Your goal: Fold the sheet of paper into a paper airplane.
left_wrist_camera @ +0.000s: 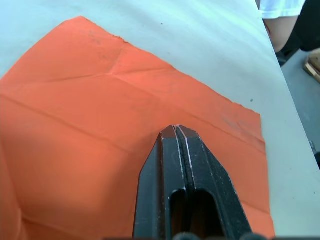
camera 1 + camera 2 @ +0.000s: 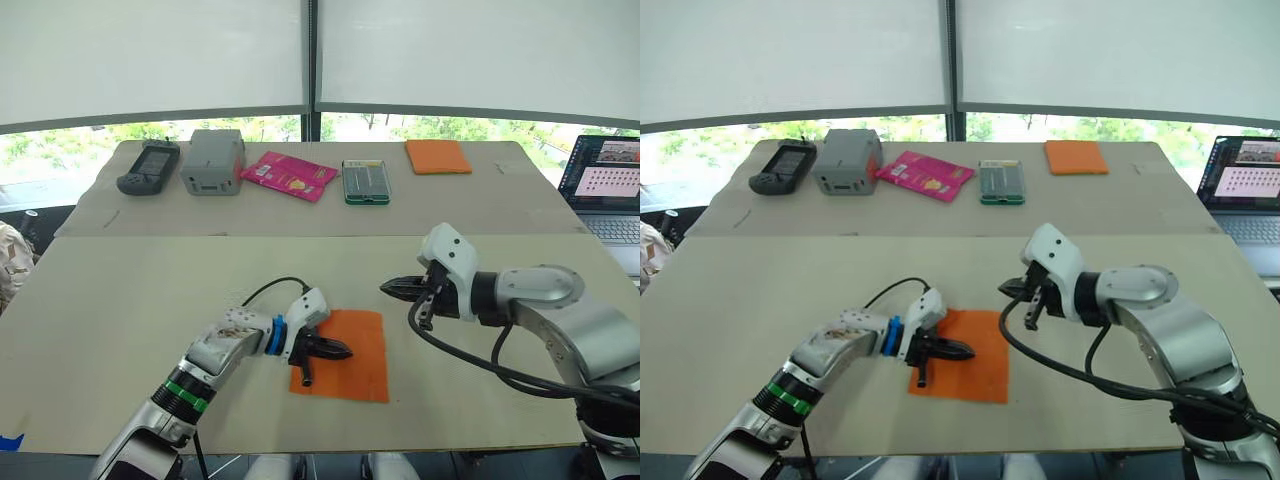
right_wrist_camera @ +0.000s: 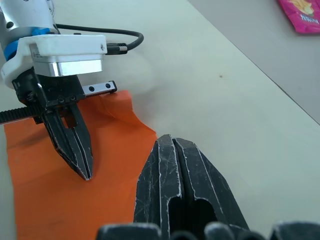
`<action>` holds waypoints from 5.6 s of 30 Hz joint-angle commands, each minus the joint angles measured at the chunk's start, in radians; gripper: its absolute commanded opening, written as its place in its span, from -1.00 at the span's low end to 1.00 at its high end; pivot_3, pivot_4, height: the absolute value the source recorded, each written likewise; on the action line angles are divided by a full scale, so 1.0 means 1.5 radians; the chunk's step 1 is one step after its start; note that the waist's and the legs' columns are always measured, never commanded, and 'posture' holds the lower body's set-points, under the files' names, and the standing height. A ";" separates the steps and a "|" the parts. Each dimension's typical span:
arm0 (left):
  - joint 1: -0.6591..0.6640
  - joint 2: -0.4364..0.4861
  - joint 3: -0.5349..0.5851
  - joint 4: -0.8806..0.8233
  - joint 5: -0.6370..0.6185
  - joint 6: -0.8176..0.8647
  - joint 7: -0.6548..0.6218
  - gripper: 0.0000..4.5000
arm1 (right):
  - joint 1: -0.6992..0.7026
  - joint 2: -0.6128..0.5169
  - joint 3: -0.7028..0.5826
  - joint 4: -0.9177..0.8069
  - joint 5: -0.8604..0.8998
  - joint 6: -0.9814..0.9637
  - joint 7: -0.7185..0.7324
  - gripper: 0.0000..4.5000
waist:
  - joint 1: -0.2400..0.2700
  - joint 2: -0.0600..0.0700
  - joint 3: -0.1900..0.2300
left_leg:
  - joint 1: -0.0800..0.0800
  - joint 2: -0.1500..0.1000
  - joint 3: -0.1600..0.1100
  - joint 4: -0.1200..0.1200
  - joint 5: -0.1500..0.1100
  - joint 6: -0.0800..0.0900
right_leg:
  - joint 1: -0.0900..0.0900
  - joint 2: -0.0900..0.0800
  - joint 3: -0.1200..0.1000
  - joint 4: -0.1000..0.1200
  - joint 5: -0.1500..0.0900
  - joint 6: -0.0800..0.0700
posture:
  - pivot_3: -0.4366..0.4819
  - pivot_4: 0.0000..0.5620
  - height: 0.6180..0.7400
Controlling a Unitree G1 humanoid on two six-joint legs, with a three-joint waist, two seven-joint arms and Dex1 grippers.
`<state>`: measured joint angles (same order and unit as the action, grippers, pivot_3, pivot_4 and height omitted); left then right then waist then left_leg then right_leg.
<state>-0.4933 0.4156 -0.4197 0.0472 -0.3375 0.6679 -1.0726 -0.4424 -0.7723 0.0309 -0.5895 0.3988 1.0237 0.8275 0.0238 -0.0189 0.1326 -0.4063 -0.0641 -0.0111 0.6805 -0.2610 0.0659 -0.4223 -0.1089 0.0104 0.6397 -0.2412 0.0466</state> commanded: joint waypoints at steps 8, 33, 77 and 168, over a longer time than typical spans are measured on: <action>0.018 0.030 0.005 -0.008 0.022 0.004 0.005 -1.00 | 0.100 0.121 -0.031 0.035 0.021 0.067 -0.141 -0.50 | -0.008 0.000 0.000 | 0.000 0.001 0.000 0.000 0.000 0.000 | 0.000 0.000 0.001 0.001 0.000 0.000 | -0.05 -0.47 1.00; 0.043 0.034 0.009 -0.042 0.025 0.016 0.038 -1.00 | 0.131 0.230 -0.030 0.095 0.087 0.101 -0.207 0.60 | -0.009 0.000 0.000 | 0.002 0.000 0.001 0.000 0.000 0.000 | 0.000 0.003 0.001 0.001 0.000 0.000 | -0.05 -0.47 1.00; 0.104 0.082 0.086 -0.115 0.007 0.013 0.083 -1.00 | 0.121 0.039 0.264 0.310 -0.472 -0.732 -0.176 -0.99 | -0.009 0.000 0.000 | 0.002 0.000 0.002 0.000 0.003 -0.006 | 0.000 0.006 0.000 0.002 0.000 0.000 | -0.05 -0.47 1.00; -0.062 -0.053 0.023 0.096 0.126 -0.067 0.132 -1.00 | 0.149 0.144 0.068 0.215 -0.257 -0.559 -0.081 -0.26 | -0.008 -0.001 0.000 | 0.005 0.003 0.004 0.000 0.001 -0.001 | 0.001 0.009 0.003 0.003 0.000 0.000 | -0.05 -0.47 1.00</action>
<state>-0.5859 0.3273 -0.3886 0.1675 -0.1801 0.5644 -0.8890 -0.2079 -0.5703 0.1274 -0.2451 -0.0137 0.1425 0.7170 0.0119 -0.0198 0.1320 -0.4003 -0.0597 -0.0053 0.6806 -0.2600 0.0636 -0.4209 -0.0958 0.0143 0.6441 -0.2412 0.0468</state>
